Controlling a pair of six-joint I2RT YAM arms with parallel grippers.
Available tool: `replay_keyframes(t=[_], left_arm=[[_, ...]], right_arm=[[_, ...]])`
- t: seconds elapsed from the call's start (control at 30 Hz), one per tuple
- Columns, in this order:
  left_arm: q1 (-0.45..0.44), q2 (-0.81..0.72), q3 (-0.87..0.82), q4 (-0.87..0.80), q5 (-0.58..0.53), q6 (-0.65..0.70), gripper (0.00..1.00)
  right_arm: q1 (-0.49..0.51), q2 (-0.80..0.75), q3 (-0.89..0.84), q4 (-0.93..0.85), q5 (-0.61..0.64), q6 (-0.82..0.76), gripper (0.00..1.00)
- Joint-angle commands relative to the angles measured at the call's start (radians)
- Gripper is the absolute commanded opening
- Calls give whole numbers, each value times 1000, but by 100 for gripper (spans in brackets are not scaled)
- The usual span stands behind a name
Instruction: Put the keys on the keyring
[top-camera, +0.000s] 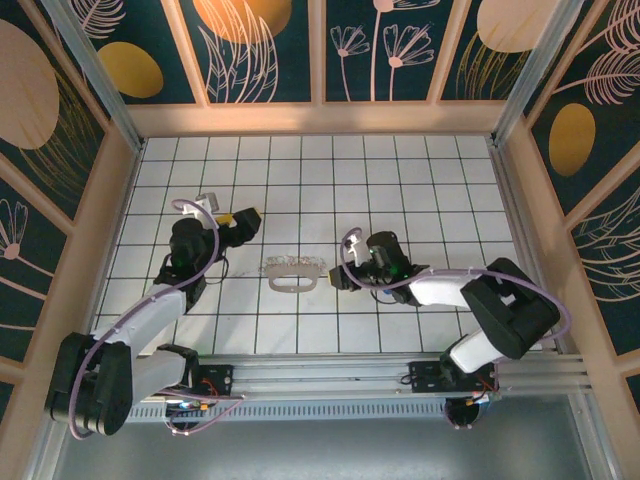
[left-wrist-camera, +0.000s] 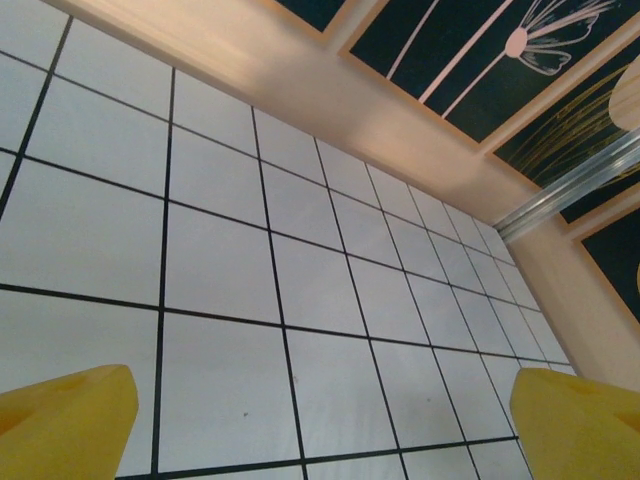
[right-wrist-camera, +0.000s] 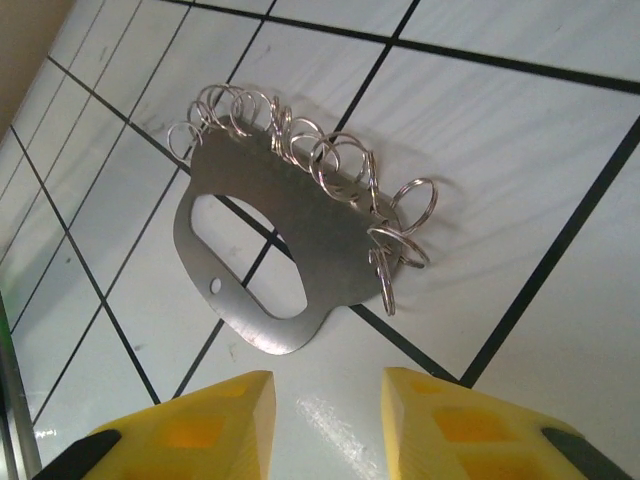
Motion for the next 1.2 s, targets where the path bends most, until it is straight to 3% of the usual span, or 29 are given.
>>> replay_keyframes(t=[0.0, 0.73, 1.17], left_arm=[[-6, 23, 22, 25, 28, 2, 96], [-11, 28, 26, 50, 52, -5, 97], [-12, 33, 13, 70, 53, -4, 98]], right_arm=[[9, 42, 34, 55, -24, -7, 33], [8, 194, 116, 77, 4, -5, 31], [8, 224, 137, 78, -14, -8, 21]])
